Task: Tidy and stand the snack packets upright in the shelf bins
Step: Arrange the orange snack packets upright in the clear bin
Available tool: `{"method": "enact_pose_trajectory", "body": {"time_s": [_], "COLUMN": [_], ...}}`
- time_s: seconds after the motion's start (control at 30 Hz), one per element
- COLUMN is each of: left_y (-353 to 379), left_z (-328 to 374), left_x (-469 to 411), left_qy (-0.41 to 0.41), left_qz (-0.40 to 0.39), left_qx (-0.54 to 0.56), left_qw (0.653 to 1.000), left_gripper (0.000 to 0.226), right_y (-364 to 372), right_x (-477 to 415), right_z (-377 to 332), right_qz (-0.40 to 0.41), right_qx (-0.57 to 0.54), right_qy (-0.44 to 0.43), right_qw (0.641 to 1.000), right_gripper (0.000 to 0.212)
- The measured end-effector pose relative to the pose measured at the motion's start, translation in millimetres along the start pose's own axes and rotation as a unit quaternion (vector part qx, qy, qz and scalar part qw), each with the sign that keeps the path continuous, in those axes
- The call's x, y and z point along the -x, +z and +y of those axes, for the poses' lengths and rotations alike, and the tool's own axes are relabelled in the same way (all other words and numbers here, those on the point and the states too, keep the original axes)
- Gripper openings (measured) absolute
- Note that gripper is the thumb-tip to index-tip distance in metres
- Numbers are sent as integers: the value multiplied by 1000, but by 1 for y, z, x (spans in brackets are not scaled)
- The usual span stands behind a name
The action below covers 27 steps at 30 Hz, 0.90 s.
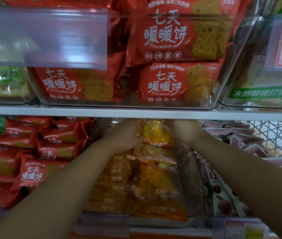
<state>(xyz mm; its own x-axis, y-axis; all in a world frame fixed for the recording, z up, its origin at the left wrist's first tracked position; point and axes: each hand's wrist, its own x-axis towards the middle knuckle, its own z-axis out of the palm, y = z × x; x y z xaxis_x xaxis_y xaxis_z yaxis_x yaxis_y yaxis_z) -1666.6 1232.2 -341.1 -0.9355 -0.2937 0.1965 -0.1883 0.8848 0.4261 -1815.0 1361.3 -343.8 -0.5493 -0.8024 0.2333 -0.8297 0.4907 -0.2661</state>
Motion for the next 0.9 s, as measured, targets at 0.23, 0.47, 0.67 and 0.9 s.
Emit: {"method": "enact_pose_trajectory", "body": {"time_s": [0.23,0.47,0.67,0.9], "left_y": [0,3,7,9], "left_z": [16,17,23,23], "left_x": [21,-5,-12,-12], "left_qy": [44,15,-19,-64], "left_qz": [-175,7,75,20], "left_qx": [-66,-114,-67,34], "left_qw": [981,993,995,997], "left_gripper": [63,31,41,30], "right_y": [-1,-12,-28,-23], "right_x": [0,9,22,25], "right_z": [-1,4,6,3], "right_qz": [3,-29,-84,-6], "right_qx": [-41,-79,-232,-141], "right_qy": [0,19,12,-8], "right_qw": [999,996,969,990], "right_gripper": [10,31,56,34]}}
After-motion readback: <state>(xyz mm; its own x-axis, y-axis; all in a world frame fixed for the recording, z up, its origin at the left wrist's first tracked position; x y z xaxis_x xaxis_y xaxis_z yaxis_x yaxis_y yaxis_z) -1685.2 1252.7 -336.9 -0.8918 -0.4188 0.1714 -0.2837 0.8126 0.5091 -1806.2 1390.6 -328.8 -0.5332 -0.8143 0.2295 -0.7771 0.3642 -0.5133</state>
